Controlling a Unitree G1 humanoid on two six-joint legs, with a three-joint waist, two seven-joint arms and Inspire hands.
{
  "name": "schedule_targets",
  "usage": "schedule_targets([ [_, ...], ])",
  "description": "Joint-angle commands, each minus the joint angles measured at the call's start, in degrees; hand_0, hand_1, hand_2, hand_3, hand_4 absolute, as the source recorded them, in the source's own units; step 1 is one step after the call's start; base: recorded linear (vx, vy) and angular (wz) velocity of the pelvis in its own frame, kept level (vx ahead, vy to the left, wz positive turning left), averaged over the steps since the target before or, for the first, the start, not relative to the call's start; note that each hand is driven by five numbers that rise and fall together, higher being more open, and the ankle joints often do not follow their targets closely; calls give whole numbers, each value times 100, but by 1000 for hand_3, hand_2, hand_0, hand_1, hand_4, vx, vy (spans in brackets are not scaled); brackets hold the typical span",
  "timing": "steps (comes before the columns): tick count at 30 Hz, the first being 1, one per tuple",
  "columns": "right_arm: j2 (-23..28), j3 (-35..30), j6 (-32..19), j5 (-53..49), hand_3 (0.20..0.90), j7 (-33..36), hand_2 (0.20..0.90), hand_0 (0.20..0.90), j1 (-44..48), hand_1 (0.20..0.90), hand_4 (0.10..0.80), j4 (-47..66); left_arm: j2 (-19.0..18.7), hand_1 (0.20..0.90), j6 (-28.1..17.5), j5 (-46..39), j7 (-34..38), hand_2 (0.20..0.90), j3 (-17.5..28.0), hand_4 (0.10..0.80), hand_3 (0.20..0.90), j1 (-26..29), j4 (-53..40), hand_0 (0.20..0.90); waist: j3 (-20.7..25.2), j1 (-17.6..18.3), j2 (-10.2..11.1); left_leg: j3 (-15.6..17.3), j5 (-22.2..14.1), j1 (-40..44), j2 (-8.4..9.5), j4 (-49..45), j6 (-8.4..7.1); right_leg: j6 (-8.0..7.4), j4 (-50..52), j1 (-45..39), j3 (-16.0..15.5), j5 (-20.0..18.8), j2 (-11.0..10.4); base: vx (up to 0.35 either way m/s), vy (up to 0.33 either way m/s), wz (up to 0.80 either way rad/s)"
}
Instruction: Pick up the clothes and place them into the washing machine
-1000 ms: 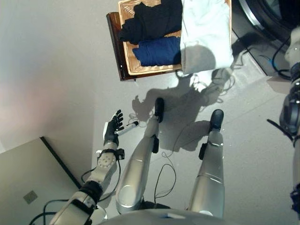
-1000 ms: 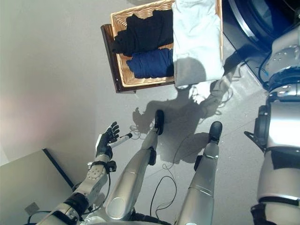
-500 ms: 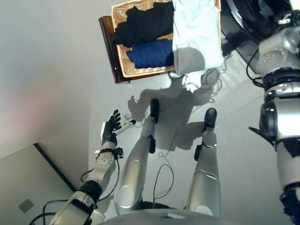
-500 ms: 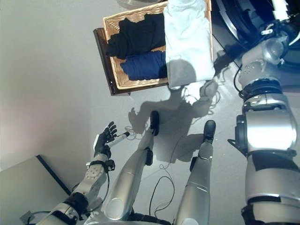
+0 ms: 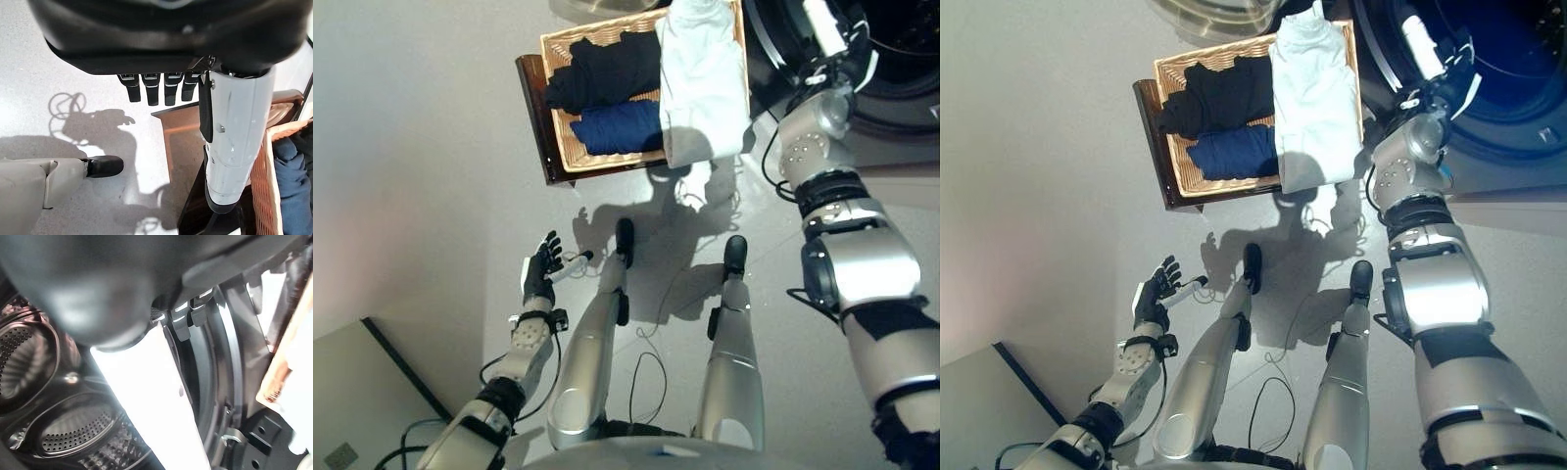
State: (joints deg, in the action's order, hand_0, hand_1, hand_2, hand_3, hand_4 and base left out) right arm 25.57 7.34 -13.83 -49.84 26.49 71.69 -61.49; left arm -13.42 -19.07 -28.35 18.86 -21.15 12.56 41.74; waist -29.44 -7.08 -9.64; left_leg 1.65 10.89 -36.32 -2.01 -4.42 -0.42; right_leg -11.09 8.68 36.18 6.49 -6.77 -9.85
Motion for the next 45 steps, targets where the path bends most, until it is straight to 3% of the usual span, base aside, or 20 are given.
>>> schedule_targets([
  [1,188,149,-585,468,900,26,900,900,-173,900,800,761,-283,900,-180,-2,196,900,126,800,900,-291,198,900,476,-164,84,79,-243,-105,-37,-89,-444,471,476,-306,57,797,323,0,0,0],
  [10,57,369,-379,1541,900,252,900,900,-628,900,800,1349,-222,900,-136,137,273,900,206,800,900,-317,366,900,584,-119,234,47,-262,74,-86,-98,-439,491,446,-530,-5,824,340,3,-4,-1],
  [19,413,1053,260,3863,900,490,900,900,-863,900,800,1717,-240,900,-189,493,441,900,317,800,900,-366,189,900,555,-89,406,-33,-272,248,-112,-105,-435,492,424,-792,-105,867,348,3,-4,1],
  [30,784,2100,1123,6580,900,690,900,900,-305,900,800,1476,-309,900,-210,800,618,900,402,800,900,-244,53,900,484,-180,570,-148,-219,292,-120,-65,-456,483,409,-929,-258,885,356,9,-14,6],
  [45,547,3502,1842,9040,900,468,900,900,376,900,800,933,-300,900,-273,933,728,900,367,800,900,53,22,900,329,-351,637,-305,-106,282,-72,91,-476,447,312,-1021,-422,849,278,3,1,3],
])
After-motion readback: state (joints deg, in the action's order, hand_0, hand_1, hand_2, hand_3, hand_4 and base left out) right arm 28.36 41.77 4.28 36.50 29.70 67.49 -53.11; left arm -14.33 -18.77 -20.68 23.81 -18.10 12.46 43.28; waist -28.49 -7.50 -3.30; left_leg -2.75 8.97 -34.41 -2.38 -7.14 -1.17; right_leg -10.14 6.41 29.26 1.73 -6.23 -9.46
